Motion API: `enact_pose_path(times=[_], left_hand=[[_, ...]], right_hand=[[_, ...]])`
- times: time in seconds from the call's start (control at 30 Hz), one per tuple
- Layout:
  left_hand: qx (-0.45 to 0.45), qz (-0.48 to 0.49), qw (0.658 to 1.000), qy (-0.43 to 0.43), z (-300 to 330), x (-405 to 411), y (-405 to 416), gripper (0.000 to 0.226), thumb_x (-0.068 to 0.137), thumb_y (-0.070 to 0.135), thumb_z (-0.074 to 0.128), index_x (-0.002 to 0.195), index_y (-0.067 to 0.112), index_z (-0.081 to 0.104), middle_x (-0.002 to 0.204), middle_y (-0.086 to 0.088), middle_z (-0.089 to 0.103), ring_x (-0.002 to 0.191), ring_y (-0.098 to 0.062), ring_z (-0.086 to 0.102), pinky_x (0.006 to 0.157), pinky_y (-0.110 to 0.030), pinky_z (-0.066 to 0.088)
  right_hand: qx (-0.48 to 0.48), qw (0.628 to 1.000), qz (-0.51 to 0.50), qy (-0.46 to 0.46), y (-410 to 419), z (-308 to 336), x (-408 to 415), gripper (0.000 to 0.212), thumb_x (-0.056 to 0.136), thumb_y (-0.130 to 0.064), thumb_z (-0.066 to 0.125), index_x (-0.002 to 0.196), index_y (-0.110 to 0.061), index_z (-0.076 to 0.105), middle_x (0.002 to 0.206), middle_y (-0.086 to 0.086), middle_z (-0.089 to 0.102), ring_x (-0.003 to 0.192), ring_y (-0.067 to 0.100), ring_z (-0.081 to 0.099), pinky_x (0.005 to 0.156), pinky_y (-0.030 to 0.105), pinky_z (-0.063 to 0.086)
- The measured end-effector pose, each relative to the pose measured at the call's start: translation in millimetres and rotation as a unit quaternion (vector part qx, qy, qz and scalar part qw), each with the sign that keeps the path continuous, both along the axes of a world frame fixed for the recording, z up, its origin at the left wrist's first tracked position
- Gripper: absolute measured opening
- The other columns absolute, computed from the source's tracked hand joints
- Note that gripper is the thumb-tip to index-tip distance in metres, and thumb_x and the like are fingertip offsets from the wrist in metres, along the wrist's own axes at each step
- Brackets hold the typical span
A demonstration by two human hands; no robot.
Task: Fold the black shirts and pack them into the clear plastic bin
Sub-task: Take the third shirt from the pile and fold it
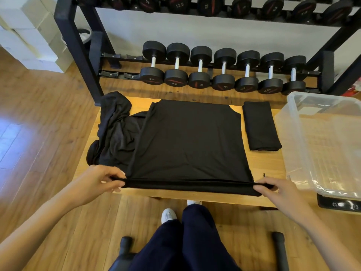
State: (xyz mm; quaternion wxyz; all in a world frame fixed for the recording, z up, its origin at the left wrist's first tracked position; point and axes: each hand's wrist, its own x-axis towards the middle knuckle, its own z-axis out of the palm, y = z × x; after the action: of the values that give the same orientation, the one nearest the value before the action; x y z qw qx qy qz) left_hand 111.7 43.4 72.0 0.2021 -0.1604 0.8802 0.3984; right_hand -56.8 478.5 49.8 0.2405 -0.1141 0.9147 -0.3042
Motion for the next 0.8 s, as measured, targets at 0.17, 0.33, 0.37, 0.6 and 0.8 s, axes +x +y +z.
enact_pose_path(times=[0.17,0.33,0.37,0.6,0.8], left_hand=[[0.048,-0.06,0.993,-0.094,6.9,6.2,4.2,0.006,0.088,0.019,0.068,0.085,0.02,0.073,0.07,0.008,0.069,0.059,-0.009,0.062,0.066,-0.022,0.054],[0.126,-0.096,0.974,-0.162,19.2,1.6,-2.3,0.011,0.088,0.026,0.068,0.082,0.033,0.074,0.086,0.003,0.074,0.062,-0.006,0.055,0.057,-0.021,0.046],[0.132,-0.107,0.971,-0.17,20.9,-0.3,-4.0,0.01,0.088,0.028,0.069,0.081,0.034,0.073,0.084,0.002,0.074,0.063,-0.004,0.056,0.055,-0.02,0.043],[0.189,-0.058,0.973,-0.119,27.6,-37.0,-16.0,0.007,0.084,0.025,0.072,0.079,0.023,0.077,0.08,-0.002,0.073,0.074,-0.007,0.065,0.067,-0.013,0.046],[0.216,-0.004,0.976,-0.014,27.1,-84.8,-30.5,0.04,0.063,0.059,0.078,0.075,0.021,0.076,0.077,-0.002,0.073,0.072,-0.007,0.068,0.067,-0.01,0.048]], right_hand=[[0.031,0.997,0.043,-0.059,11.2,6.5,8.6,0.016,0.09,-0.024,0.066,0.082,-0.038,0.066,0.087,-0.019,0.066,0.088,0.004,0.058,0.071,0.012,0.038],[0.023,0.989,0.063,-0.129,13.8,17.3,-1.8,0.013,0.089,-0.021,0.068,0.081,-0.03,0.073,0.079,-0.01,0.071,0.086,0.007,0.064,0.066,0.009,0.044],[0.017,0.988,0.06,-0.139,14.8,17.6,-5.1,0.013,0.088,-0.019,0.068,0.08,-0.028,0.073,0.076,-0.011,0.071,0.085,0.002,0.063,0.065,0.006,0.043],[-0.039,0.987,0.042,-0.147,7.0,29.1,-36.2,0.013,0.09,-0.022,0.066,0.083,-0.024,0.076,0.079,-0.009,0.073,0.075,0.0,0.063,0.063,0.006,0.045],[-0.099,0.99,0.002,-0.102,-10.6,31.4,-79.7,0.008,0.086,-0.028,0.068,0.079,-0.027,0.071,0.055,-0.012,0.065,0.066,0.001,0.064,0.059,0.008,0.042]])
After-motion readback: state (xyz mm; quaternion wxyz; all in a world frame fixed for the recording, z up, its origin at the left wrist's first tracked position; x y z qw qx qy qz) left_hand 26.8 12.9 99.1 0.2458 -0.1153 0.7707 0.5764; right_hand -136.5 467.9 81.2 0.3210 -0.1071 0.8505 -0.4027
